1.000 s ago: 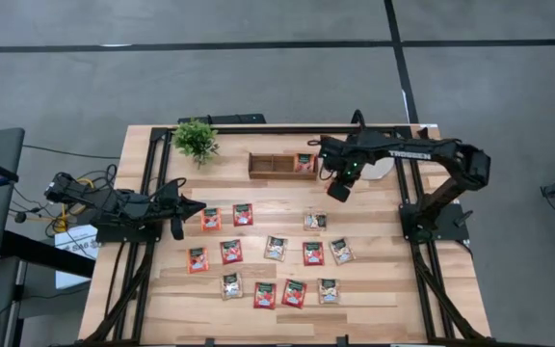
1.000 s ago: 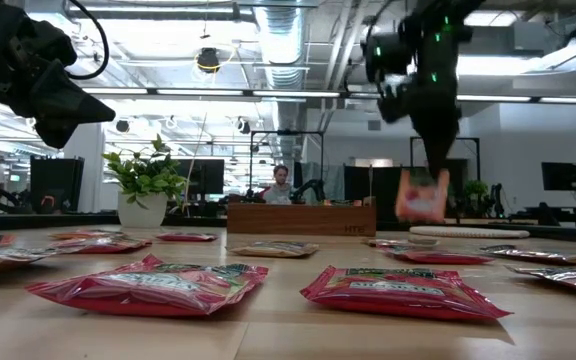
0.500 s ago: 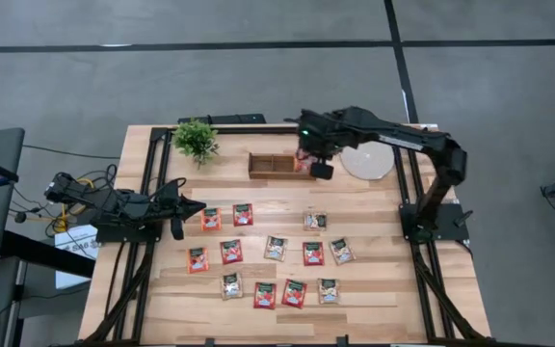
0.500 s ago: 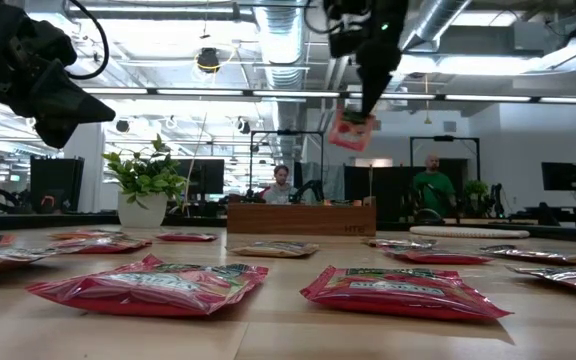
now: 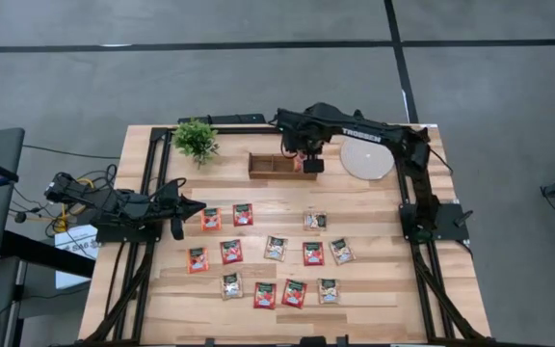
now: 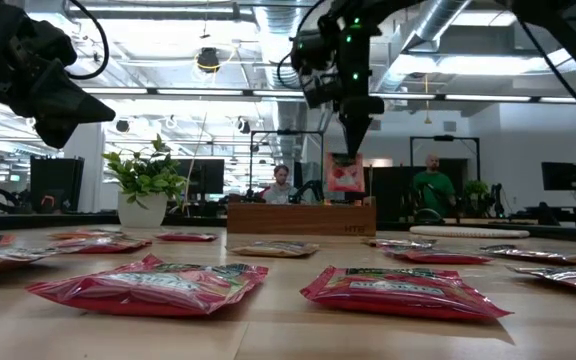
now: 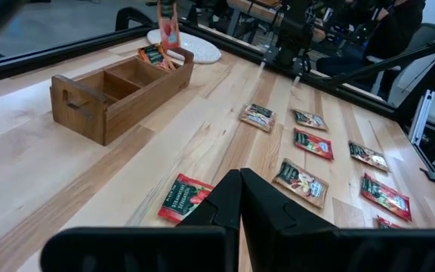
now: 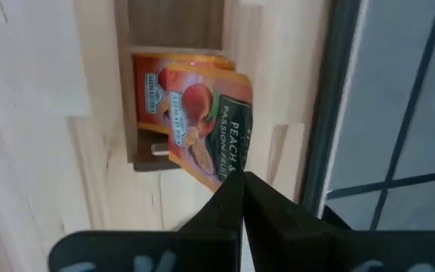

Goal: Pick & Place Tea
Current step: Put the right orange tea bag into the right section of the wooden organizer, then put the top orange tea bag into the right section of the wooden organizer

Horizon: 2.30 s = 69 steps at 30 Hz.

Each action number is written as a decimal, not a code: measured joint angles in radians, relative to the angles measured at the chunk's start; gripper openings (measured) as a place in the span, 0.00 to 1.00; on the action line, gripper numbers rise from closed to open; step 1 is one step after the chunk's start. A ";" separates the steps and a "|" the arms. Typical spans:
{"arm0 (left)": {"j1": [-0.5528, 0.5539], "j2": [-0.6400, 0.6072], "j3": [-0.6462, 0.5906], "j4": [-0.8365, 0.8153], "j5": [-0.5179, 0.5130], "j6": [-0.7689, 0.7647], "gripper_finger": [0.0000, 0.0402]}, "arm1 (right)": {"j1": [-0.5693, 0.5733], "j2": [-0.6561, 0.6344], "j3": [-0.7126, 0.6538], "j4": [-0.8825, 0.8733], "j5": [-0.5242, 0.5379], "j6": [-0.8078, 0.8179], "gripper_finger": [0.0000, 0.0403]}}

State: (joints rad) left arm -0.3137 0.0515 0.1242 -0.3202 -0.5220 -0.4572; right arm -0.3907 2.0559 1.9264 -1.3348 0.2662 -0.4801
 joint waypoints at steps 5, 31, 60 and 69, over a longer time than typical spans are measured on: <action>0.000 0.000 0.000 0.000 0.000 0.001 0.00 | 0.003 0.027 0.000 0.001 0.007 -0.001 0.00; 0.000 0.000 0.000 0.000 0.000 0.000 0.00 | 0.003 0.093 0.000 0.054 -0.006 -0.018 0.00; 0.000 0.000 0.000 0.000 0.000 -0.005 0.00 | 0.002 0.092 0.000 0.020 -0.028 0.046 0.20; 0.000 0.000 0.000 0.000 0.000 -0.006 0.00 | 0.009 0.045 -0.001 -0.158 -0.103 0.159 0.17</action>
State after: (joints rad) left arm -0.3136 0.0513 0.1242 -0.3200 -0.5220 -0.4634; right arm -0.3816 2.1012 1.9251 -1.4923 0.1631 -0.3210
